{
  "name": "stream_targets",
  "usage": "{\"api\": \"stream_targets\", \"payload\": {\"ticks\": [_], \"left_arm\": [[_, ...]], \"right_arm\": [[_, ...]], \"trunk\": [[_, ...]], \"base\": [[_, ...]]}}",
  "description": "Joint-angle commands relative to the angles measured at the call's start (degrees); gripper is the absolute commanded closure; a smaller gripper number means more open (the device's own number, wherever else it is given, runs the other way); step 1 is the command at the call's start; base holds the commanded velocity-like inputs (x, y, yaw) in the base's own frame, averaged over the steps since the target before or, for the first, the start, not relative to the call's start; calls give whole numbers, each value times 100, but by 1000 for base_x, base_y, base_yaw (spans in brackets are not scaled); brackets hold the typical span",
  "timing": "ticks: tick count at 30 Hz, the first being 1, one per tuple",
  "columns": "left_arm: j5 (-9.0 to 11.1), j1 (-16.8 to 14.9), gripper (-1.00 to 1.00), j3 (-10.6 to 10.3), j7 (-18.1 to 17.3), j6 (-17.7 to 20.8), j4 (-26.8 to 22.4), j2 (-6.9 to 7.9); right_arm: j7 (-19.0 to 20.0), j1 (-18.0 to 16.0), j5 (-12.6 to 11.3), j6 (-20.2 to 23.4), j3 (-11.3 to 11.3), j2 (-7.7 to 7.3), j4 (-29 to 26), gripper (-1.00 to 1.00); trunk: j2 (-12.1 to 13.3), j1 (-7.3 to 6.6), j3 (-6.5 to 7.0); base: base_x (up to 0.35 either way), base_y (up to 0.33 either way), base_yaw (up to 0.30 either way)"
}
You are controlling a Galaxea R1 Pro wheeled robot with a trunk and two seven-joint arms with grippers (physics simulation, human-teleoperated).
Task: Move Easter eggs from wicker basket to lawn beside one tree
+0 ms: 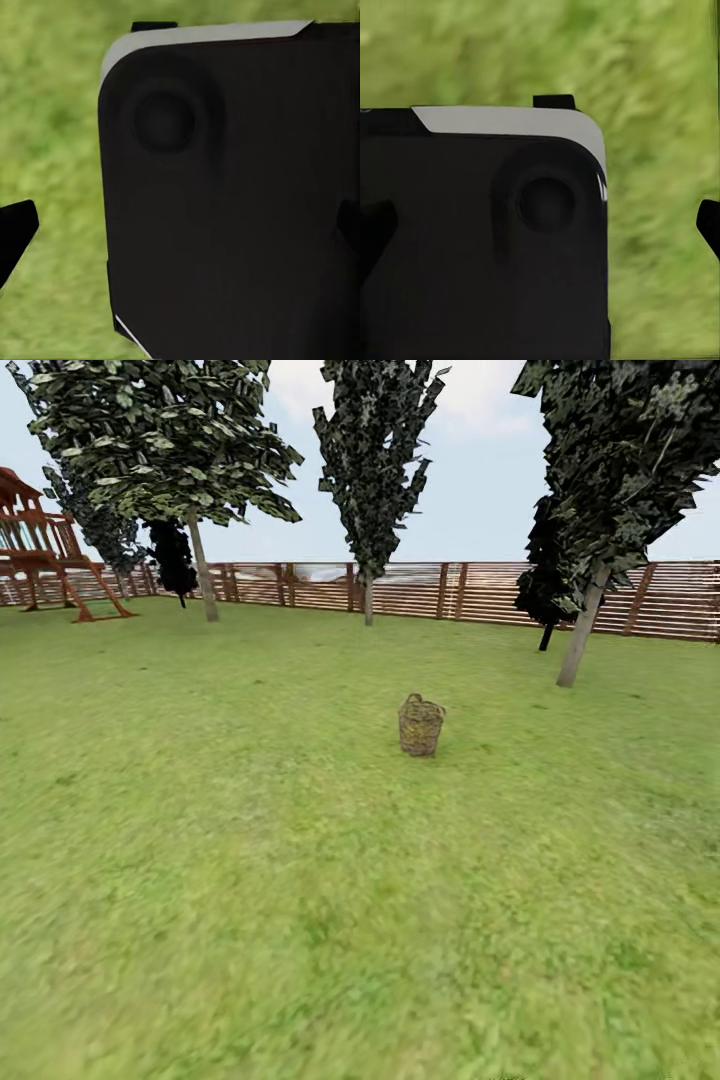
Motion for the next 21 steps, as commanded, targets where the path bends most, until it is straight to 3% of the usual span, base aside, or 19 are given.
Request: {"api": "stream_targets", "payload": {"ticks": [1, 7, 12, 21], "left_arm": [[8, 0, -100, 1, -6, -10, -76, -18], [37, 0, -100, 29, -9, -27, -253, -41], [37, 0, -100, 22, -11, -37, -187, -80], [37, 0, -100, 29, -12, -39, -167, -92]], "right_arm": [[2, -5, -2, -22, -81, 2, 8, -100], [2, -5, 5, -22, -395, 7, 8, -100], [133, -5, 41, -10, -392, 2, 11, -100], [366, -5, 94, -6, -369, 4, 18, -100]], "trunk": [[-3, 0, 0], [-3, 0, 23], [-3, 0, 12], [-3, 0, -32]], "base": [[21, 5, -269], [6, 1, -272], [0, 0, -252], [0, 0, -32]]}}
